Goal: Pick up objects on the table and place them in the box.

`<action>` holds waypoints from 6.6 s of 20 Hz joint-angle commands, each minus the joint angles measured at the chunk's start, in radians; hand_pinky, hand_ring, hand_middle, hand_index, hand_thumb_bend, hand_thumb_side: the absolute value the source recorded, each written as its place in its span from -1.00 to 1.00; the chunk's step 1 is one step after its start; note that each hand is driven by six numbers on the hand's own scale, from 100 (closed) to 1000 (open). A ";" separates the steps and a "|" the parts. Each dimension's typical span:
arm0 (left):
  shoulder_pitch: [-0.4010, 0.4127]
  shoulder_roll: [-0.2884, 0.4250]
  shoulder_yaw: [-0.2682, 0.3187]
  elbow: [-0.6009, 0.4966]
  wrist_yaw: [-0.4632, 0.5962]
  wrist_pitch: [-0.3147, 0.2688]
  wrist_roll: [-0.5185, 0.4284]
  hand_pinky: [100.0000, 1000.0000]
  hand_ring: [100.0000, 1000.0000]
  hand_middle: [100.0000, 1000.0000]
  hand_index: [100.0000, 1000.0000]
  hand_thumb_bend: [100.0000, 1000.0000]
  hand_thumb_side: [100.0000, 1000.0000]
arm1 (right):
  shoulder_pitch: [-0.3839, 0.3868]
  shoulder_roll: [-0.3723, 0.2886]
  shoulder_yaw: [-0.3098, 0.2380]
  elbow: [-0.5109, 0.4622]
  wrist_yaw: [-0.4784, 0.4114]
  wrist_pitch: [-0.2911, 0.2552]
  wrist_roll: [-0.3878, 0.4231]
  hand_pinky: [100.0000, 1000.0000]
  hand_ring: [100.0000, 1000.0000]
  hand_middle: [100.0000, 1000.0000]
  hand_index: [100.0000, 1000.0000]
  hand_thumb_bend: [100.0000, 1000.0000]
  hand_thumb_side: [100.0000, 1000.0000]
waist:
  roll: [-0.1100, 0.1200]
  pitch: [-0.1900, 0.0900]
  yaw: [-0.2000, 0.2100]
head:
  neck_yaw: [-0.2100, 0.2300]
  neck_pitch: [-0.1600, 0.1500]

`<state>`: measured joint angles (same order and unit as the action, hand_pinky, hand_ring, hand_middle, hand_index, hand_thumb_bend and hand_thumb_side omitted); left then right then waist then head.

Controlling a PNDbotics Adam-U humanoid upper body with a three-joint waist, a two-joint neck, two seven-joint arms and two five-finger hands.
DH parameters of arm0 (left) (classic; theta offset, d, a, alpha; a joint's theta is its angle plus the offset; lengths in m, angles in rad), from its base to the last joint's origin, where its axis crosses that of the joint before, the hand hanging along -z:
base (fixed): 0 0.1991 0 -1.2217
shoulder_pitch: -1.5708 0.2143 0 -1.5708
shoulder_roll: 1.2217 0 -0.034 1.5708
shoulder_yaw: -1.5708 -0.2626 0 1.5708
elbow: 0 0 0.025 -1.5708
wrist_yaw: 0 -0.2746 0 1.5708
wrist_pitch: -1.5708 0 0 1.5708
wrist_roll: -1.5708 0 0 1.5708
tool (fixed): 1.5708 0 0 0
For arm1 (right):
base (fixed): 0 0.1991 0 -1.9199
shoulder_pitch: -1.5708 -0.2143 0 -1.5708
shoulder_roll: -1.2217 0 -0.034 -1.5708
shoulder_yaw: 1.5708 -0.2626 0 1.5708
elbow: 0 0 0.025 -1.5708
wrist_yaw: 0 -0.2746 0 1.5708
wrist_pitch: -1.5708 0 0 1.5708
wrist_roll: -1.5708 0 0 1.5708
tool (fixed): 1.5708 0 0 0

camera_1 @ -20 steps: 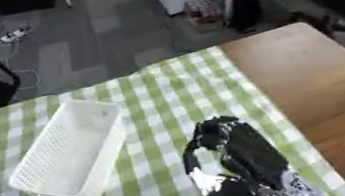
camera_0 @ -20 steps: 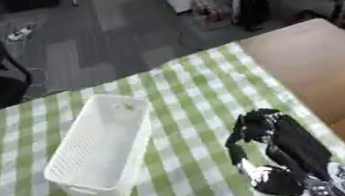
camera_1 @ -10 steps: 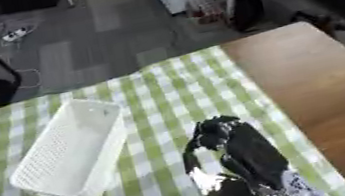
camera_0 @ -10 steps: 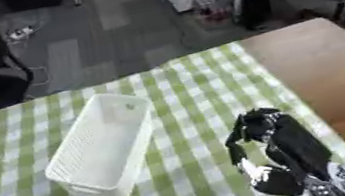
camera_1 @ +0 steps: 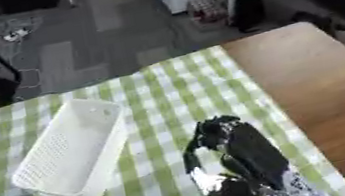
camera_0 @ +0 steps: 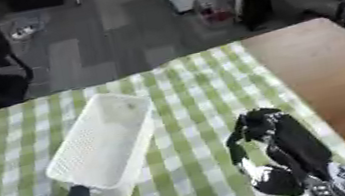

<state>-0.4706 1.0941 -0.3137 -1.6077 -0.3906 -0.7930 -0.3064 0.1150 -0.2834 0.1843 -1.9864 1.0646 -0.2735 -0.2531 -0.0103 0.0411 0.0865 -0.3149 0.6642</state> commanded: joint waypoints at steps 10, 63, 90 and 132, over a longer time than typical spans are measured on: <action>-0.117 -0.018 0.026 0.098 -0.028 -0.114 -0.086 -1.00 -1.00 -1.00 -0.69 -1.00 -0.12 | -0.037 -0.042 -0.018 -0.014 -0.043 -0.025 0.001 -0.10 -0.36 -0.21 0.02 -1.00 1.00 | 0.017 -0.006 -0.027 | 0.026 -0.034; -0.184 -0.111 0.015 0.370 -1.211 0.273 0.849 -1.00 -1.00 -1.00 -0.76 -1.00 -0.08 | -0.316 -0.246 -0.159 -0.014 -0.409 -0.171 0.232 -0.06 -0.33 -0.18 0.07 -1.00 1.00 | 0.136 0.054 -0.184 | 0.159 -0.129; -0.220 -0.127 0.048 0.434 -1.487 0.470 0.905 -1.00 -1.00 -1.00 -0.73 -1.00 -0.09 | -0.479 -0.339 -0.221 -0.014 -0.632 -0.209 0.671 0.04 -0.25 -0.08 0.20 -1.00 1.00 | 0.236 0.105 -0.266 | 0.126 -0.210; 0.203 0.165 0.244 -0.330 -0.636 0.213 0.836 0.43 0.46 0.50 0.59 -0.99 1.00 | -0.395 -0.351 -0.245 -0.014 -0.596 -0.173 0.794 0.05 -0.23 -0.07 0.22 -1.00 1.00 | 0.226 0.089 -0.139 | -0.045 -0.274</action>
<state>-0.2744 1.1928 -0.1338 -1.8355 -1.0799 -0.6215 0.5046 -0.2757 -0.6136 -0.0484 -1.9864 0.4580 -0.4511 0.5529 0.2283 0.1424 -0.0405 -0.3238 0.4216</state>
